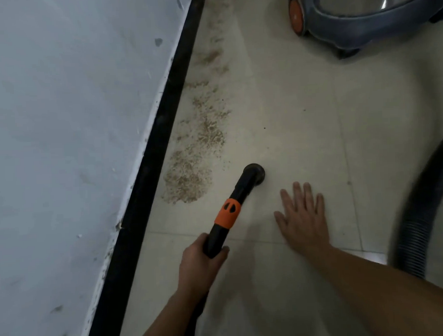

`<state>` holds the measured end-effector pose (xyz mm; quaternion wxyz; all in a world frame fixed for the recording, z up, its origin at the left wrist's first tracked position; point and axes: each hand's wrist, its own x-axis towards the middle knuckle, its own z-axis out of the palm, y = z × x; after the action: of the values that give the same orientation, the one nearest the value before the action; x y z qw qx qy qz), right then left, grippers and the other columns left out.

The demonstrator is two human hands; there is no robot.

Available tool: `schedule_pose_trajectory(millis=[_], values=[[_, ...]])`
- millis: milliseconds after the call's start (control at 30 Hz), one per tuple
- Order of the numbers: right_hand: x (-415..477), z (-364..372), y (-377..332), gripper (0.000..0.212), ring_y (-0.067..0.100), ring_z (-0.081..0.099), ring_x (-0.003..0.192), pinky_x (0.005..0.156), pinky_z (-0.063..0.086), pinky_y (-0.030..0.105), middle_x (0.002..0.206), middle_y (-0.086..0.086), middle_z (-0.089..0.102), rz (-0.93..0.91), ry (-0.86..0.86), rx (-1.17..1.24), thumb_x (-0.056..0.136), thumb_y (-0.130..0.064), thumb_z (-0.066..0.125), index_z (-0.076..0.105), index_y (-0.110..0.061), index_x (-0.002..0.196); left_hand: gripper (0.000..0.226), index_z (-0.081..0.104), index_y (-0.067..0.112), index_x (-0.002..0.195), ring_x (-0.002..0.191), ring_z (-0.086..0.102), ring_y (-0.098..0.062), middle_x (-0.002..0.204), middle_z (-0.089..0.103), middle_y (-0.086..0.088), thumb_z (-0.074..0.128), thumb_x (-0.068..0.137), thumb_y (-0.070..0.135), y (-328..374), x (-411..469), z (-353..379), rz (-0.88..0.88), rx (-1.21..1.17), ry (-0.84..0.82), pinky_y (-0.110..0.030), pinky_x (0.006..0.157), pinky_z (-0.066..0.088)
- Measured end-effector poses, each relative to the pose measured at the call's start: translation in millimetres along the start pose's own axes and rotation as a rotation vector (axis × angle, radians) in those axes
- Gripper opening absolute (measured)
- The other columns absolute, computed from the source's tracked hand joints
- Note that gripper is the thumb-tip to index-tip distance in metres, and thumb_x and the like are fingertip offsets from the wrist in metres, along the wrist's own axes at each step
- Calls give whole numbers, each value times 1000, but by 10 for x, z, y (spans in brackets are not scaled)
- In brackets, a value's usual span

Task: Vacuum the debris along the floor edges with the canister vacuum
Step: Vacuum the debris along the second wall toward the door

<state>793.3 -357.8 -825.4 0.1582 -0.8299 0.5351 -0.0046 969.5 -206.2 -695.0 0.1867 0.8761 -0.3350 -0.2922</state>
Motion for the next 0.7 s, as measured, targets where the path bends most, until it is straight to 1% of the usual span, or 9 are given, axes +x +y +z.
schedule_pose_trajectory(millis=[100,233,300,367,433,467,533,633,700], values=[[-30,-24,-16,66,39,23,147,118,14,59,157,20,31,-14,70,78,93,-49,30,48,-14,145,20,55,28,81,55,60,-22,64,59,-1,73,78,37,345,387,-16,36,72,24,-47,54,54],[12,-74,-15,67,37,27,146,116,21,58,155,18,35,5,71,129,90,-47,31,53,-9,141,19,56,27,84,54,62,-23,66,62,-4,72,78,35,809,944,-14,10,118,72,-43,54,57],[7,-61,-12,66,36,28,146,116,22,58,155,18,36,4,71,130,90,-47,33,53,-9,140,17,55,25,84,48,60,-23,65,62,-8,71,79,29,958,1174,-35,3,88,74,-39,47,55],[30,-44,-1,65,37,29,145,116,22,58,154,18,36,-1,84,126,90,-46,35,54,-9,139,17,53,26,83,43,57,-19,63,59,-9,69,80,24,1102,1373,-11,36,97,7,-29,40,48],[46,-31,5,64,36,29,145,115,22,58,154,18,37,-4,93,124,89,-46,37,55,-9,139,16,54,24,83,39,54,-15,62,57,-8,68,79,20,1235,1488,59,88,96,-86,-22,39,44],[52,-22,18,64,36,29,145,115,22,58,154,18,37,-2,103,117,89,-46,37,55,-10,139,15,54,23,83,38,53,-14,61,56,-8,68,78,18,1275,1525,95,99,87,-116,-21,39,43],[55,-15,41,64,36,30,145,116,22,57,154,17,38,-3,118,109,89,-47,37,56,-10,139,15,54,20,83,40,52,-17,60,55,-8,68,78,16,1259,1539,82,75,75,-115,-23,40,44],[65,-12,59,64,35,31,145,116,22,57,154,16,39,0,123,125,88,-47,38,57,-10,137,15,55,18,82,42,54,-19,58,55,-7,69,75,17,1036,1419,-157,14,114,-15,-27,41,46],[86,-24,68,65,35,31,145,116,22,57,154,16,39,5,118,128,88,-48,37,56,-10,138,15,56,18,80,41,55,-18,56,56,-5,70,73,18,876,1243,-325,-9,155,-7,-28,40,47]])
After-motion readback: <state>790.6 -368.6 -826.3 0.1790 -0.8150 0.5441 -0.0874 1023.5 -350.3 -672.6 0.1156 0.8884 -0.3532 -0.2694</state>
